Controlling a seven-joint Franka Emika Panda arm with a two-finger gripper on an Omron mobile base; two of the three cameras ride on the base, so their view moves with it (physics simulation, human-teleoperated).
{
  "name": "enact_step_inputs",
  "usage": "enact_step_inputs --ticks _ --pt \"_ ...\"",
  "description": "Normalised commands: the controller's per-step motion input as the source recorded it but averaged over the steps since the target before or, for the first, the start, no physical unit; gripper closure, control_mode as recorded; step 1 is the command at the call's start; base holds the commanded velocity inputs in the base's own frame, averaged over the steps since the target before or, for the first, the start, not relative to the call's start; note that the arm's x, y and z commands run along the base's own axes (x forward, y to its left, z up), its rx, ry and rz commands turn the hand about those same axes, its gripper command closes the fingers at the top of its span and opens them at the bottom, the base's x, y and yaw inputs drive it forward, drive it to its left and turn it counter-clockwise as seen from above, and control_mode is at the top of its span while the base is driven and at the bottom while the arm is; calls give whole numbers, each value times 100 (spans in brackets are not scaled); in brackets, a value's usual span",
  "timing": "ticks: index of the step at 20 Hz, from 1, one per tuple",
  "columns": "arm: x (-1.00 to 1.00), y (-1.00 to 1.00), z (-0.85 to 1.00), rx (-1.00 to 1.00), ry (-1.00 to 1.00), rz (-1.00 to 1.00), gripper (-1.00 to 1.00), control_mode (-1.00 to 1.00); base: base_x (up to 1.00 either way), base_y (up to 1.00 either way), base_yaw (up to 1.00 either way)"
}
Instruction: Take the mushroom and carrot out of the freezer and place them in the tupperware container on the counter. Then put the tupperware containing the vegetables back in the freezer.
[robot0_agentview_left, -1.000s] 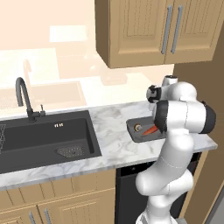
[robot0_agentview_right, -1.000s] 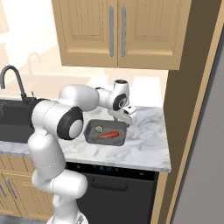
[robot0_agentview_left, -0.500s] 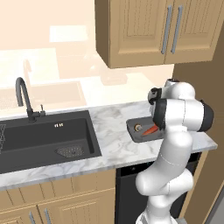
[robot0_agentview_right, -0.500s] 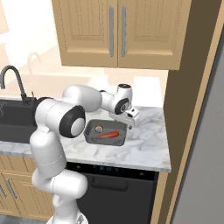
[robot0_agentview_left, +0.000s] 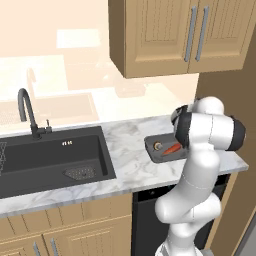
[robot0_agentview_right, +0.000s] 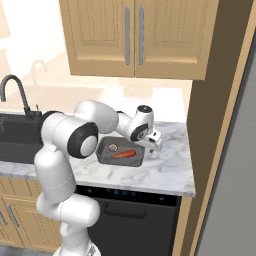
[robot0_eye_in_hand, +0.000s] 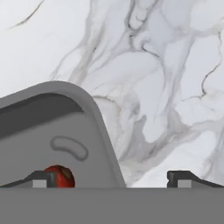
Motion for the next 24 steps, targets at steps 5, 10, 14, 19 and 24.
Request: enact_step_inputs --ticks 5,10,14,19,24 --pt "7 -5 -19 2 0 6 -100 -100 0 0 0" --pt "20 -4 -9 3 2 6 -100 -100 0 0 0" --pt "16 -3 -7 2 2 6 -100 -100 0 0 0" --pt "4 0 -13 1 4 5 100 -100 0 0 0" --pt "0 0 -25 0 6 4 100 -100 0 0 0"
